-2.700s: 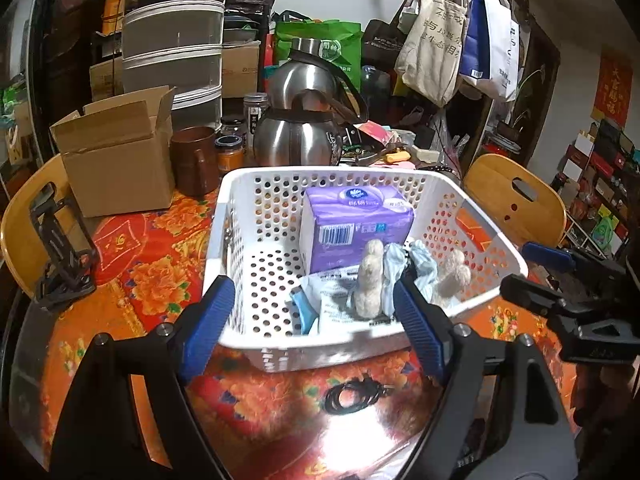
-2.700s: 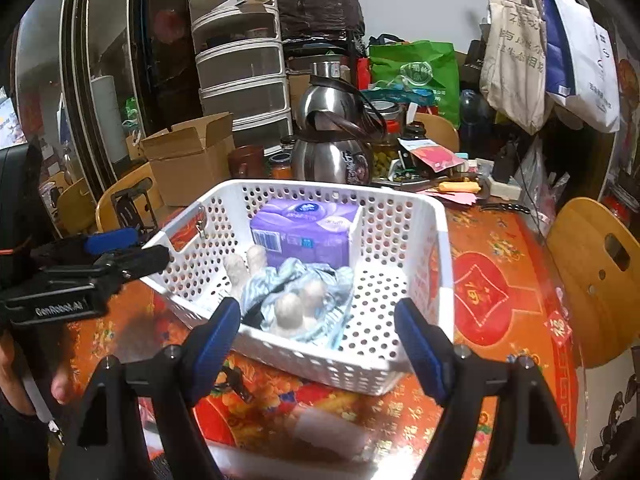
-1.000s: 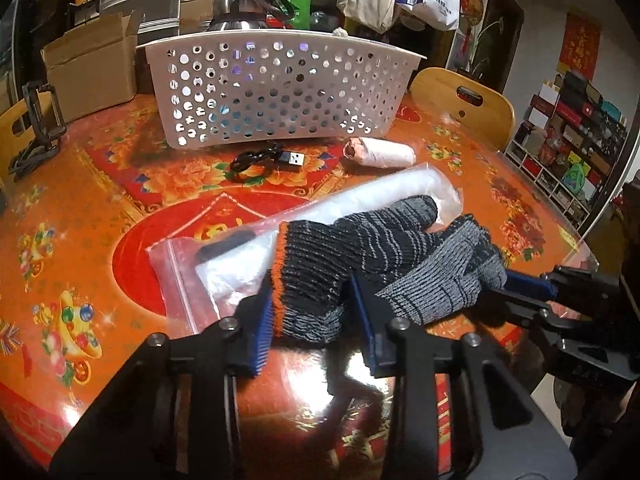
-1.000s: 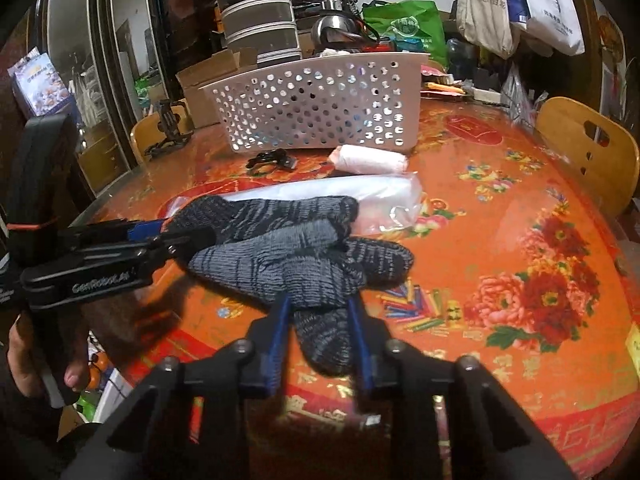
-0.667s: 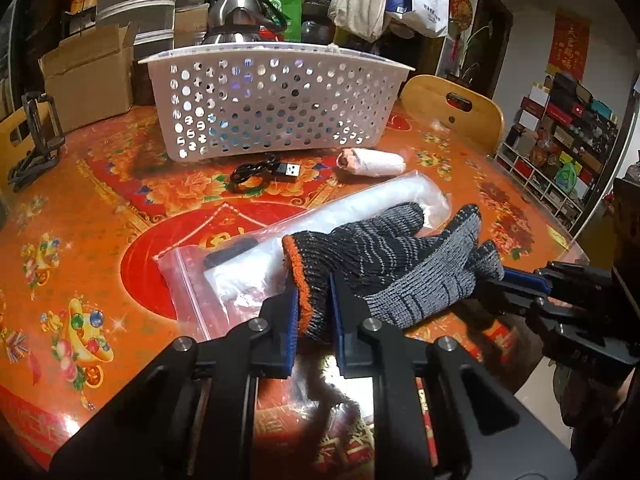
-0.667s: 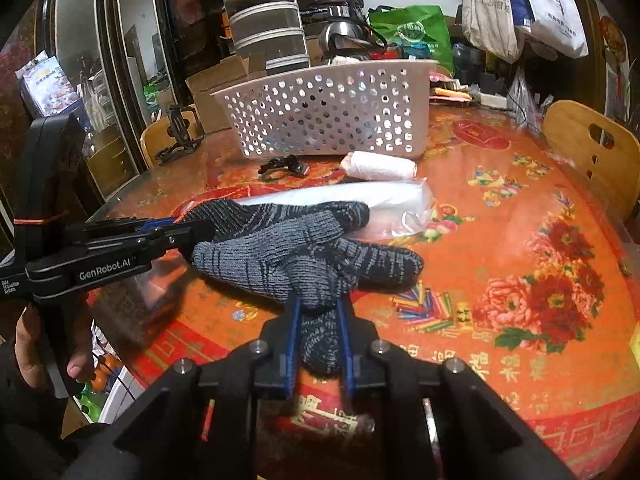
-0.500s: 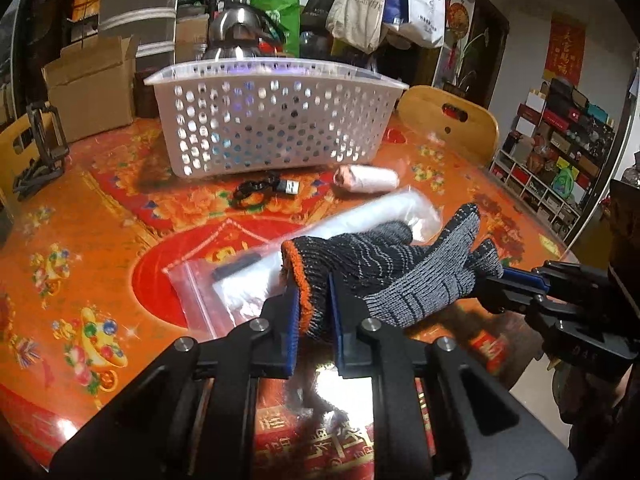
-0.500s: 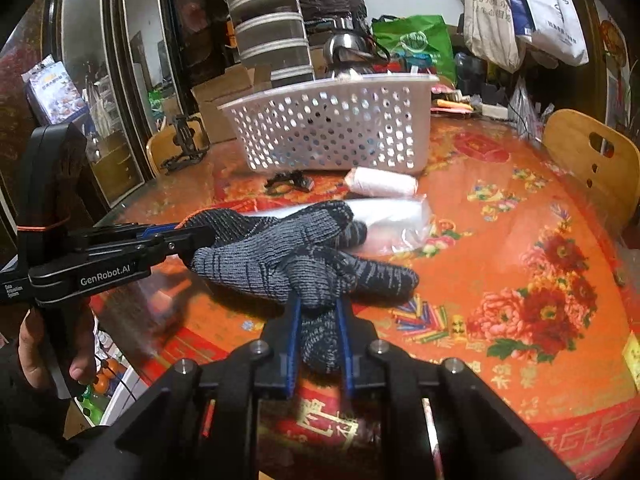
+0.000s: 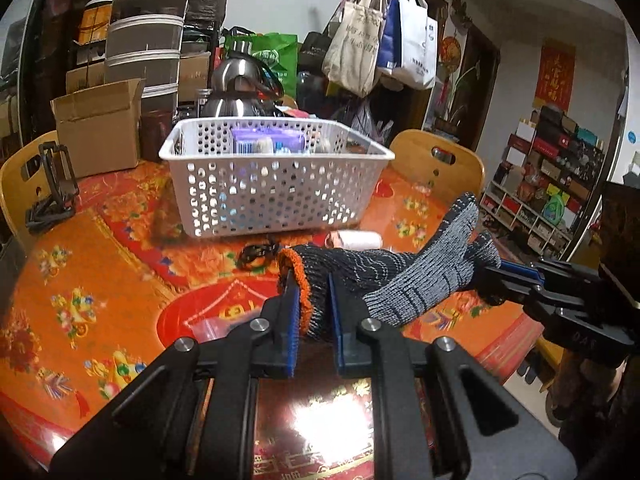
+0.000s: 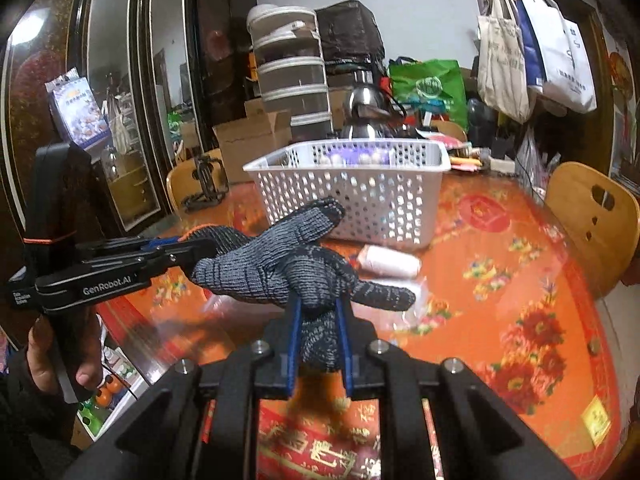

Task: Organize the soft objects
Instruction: 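Carry the gloves over the basket and open both grippers to drop them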

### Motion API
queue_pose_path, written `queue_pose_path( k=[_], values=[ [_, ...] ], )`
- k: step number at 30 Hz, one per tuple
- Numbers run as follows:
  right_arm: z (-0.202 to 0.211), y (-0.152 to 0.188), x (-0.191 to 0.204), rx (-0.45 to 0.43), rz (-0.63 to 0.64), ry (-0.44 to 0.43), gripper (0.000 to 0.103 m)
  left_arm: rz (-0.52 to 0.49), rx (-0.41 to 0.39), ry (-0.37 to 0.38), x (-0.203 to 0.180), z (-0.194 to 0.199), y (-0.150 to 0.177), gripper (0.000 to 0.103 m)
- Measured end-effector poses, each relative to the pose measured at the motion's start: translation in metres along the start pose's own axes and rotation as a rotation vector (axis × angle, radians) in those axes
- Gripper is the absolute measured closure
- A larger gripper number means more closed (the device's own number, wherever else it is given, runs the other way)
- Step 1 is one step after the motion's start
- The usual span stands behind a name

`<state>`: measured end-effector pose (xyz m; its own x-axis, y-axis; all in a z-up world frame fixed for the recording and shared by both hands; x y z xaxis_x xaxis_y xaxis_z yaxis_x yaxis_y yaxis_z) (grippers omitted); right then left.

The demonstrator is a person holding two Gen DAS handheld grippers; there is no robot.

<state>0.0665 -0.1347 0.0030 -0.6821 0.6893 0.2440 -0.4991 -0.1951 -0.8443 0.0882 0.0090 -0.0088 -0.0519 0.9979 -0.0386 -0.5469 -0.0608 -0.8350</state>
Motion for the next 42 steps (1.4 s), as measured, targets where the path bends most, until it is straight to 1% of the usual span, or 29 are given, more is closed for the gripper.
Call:
queue_pose_path(
  k=[6, 8, 12, 17, 19, 21, 25, 28, 30, 32, 33, 35, 38, 40, 41, 42],
  values=[
    [0.003, -0.024, 0.005, -0.015, 0.033, -0.011, 0.088, -0.006, -0.041, -0.014, 0.003, 0.008, -0.028, 0.092],
    [0.003, -0.034, 0.005, -0.014, 0.041, -0.019, 0.088, -0.002, -0.039, -0.003, 0.004, 0.006, -0.042, 0.092],
    [0.003, -0.059, 0.005, -0.026, 0.065, -0.021, 0.088, 0.003, -0.055, 0.001, 0.004, 0.006, -0.068, 0.092],
    [-0.003, -0.101, 0.006, -0.031, 0.111, -0.019, 0.088, 0.020, -0.061, 0.013, 0.008, -0.004, -0.113, 0.093],
    [-0.009, -0.117, 0.003, -0.032, 0.126, -0.002, 0.089, 0.021, -0.071, -0.006, 0.009, -0.013, -0.139, 0.093],
    [-0.019, -0.139, -0.004, -0.026, 0.121, -0.012, 0.089, 0.023, -0.068, -0.017, 0.013, -0.024, -0.159, 0.093],
    [-0.042, -0.176, -0.016, -0.018, 0.159, 0.035, 0.089, 0.056, -0.045, -0.027, 0.024, -0.057, -0.207, 0.093],
    [-0.063, -0.201, -0.030, -0.008, 0.172, 0.065, 0.089, 0.077, -0.022, -0.038, 0.032, -0.091, -0.232, 0.093],
    [-0.079, -0.213, -0.042, -0.002, 0.170, 0.084, 0.089, 0.076, -0.005, -0.055, 0.033, -0.112, -0.242, 0.093],
    [-0.094, -0.221, -0.053, 0.010, 0.176, 0.096, 0.089, 0.068, 0.013, -0.075, 0.034, -0.136, -0.246, 0.093],
    [-0.102, -0.224, -0.059, 0.013, 0.177, 0.101, 0.089, 0.070, 0.039, -0.080, 0.035, -0.153, -0.246, 0.093],
    [-0.117, -0.224, -0.073, 0.028, 0.164, 0.093, 0.089, 0.078, 0.062, -0.092, 0.035, -0.173, -0.239, 0.093],
    [-0.135, -0.214, -0.090, 0.043, 0.154, 0.098, 0.088, 0.068, 0.117, -0.124, 0.033, -0.204, -0.224, 0.093],
    [-0.154, -0.201, -0.105, 0.104, 0.124, 0.084, 0.085, 0.054, 0.161, -0.168, 0.034, -0.222, -0.213, 0.089],
    [-0.159, -0.196, -0.109, 0.124, 0.113, 0.088, 0.080, 0.052, 0.171, -0.175, 0.035, -0.226, -0.208, 0.079],
    [-0.164, -0.188, -0.113, 0.143, 0.106, 0.098, 0.069, 0.056, 0.181, -0.178, 0.038, -0.229, -0.204, 0.060]
  ],
)
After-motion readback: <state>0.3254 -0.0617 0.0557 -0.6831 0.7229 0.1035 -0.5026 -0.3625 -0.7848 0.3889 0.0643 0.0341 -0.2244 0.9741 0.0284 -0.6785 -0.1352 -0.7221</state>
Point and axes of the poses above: each gripper's, at about its wrist camera, not at the fingertips, and z roughly against the way its jaws point, x to its left, y to its underside, the point moved 1 cm from there along -z, roughly the way its jaws point, and after that the axes turned 15 degrees about -y, right-handed, at the moved point
